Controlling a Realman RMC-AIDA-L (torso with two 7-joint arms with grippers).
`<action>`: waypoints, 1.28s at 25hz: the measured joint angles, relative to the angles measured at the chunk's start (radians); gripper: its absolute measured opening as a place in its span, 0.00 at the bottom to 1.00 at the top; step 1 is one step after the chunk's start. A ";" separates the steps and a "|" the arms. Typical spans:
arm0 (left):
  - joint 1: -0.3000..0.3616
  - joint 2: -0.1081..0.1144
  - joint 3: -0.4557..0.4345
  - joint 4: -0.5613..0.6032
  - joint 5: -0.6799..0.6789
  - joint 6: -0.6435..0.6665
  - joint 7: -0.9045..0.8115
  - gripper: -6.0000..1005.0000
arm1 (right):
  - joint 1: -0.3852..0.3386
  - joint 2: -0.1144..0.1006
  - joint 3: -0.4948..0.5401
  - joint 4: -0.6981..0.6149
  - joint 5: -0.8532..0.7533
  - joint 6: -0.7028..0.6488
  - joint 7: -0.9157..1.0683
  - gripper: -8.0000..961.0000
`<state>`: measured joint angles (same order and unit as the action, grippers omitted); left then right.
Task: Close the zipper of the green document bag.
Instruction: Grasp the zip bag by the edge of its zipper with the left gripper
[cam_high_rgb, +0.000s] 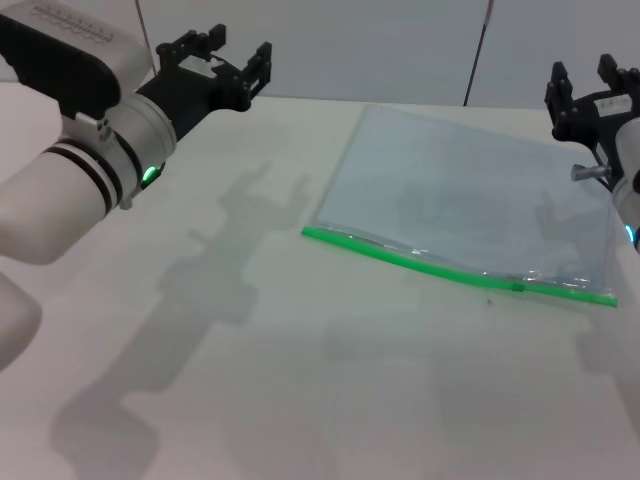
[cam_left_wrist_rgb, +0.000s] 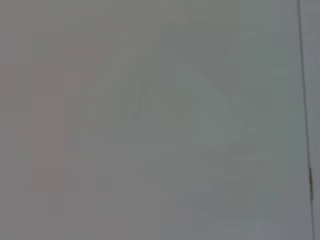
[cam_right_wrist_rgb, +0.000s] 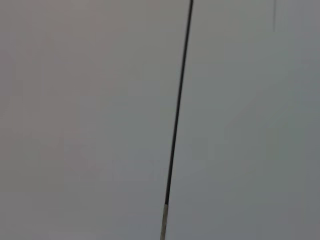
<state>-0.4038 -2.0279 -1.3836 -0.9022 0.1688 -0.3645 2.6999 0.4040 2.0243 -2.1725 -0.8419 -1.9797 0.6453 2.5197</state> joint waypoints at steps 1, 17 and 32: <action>-0.003 0.000 0.004 0.001 0.000 0.001 -0.001 0.59 | 0.003 0.000 -0.002 0.002 0.014 -0.001 -0.002 0.53; -0.037 -0.006 0.008 0.092 -0.011 0.003 -0.023 0.58 | 0.021 -0.009 -0.002 0.013 0.023 -0.077 -0.011 0.53; -0.031 -0.001 0.000 0.102 -0.011 0.070 -0.037 0.58 | -0.143 -0.152 0.009 -0.278 -0.237 -0.455 -0.014 0.53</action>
<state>-0.4347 -2.0286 -1.3835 -0.7998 0.1579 -0.2942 2.6630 0.2610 1.8725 -2.1638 -1.1195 -2.2164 0.1906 2.5061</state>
